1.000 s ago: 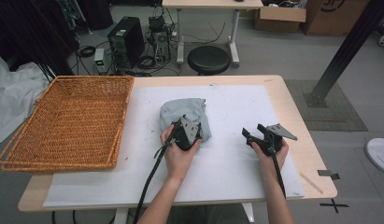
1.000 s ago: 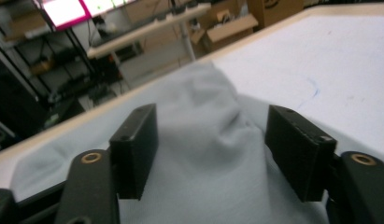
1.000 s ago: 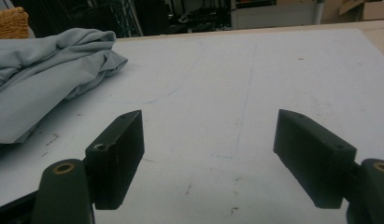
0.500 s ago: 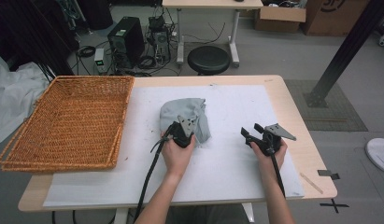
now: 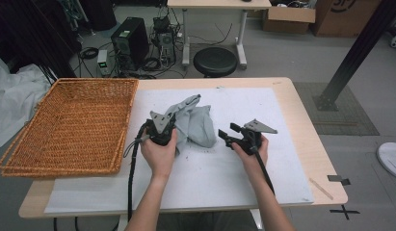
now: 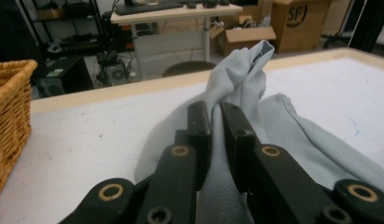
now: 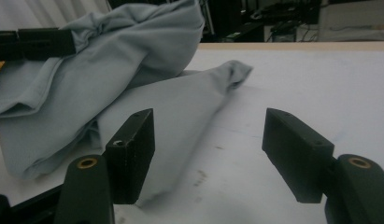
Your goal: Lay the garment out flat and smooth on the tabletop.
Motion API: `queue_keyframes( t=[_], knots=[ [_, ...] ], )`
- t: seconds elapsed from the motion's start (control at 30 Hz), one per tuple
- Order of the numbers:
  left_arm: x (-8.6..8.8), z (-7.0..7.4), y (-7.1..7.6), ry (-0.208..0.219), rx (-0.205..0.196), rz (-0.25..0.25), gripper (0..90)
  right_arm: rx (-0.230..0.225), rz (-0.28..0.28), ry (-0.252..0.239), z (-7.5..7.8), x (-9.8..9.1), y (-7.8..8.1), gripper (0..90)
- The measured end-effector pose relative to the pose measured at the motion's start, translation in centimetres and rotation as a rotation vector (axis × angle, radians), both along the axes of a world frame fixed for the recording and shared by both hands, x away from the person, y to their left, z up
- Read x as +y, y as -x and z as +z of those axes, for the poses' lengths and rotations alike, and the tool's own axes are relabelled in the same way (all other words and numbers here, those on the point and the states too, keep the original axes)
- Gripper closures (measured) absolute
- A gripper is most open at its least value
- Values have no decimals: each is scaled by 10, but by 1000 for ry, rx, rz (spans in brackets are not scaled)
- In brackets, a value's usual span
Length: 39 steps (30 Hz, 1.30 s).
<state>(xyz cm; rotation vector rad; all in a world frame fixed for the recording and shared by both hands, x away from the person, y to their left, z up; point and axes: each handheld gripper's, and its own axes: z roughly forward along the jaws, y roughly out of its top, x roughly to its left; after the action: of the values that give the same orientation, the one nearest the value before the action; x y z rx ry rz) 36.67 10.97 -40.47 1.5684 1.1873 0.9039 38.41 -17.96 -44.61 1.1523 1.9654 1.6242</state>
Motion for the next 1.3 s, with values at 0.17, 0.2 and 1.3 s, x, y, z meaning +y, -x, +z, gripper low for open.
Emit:
queue_keyframes(
  t=[0.17, 0.2, 1.3],
  knots=[
    [12, 2, 3, 10, -9, 32, 833, 59, 14, 41, -8, 27, -6, 341],
    [13, 3, 4, 13, -10, 33, 833, 79, 15, 47, -11, 33, -9, 336],
    [-9, -27, 20, 68, 60, -18, 833, 67, -157, 150, 7, -96, 24, 812]
  ],
)
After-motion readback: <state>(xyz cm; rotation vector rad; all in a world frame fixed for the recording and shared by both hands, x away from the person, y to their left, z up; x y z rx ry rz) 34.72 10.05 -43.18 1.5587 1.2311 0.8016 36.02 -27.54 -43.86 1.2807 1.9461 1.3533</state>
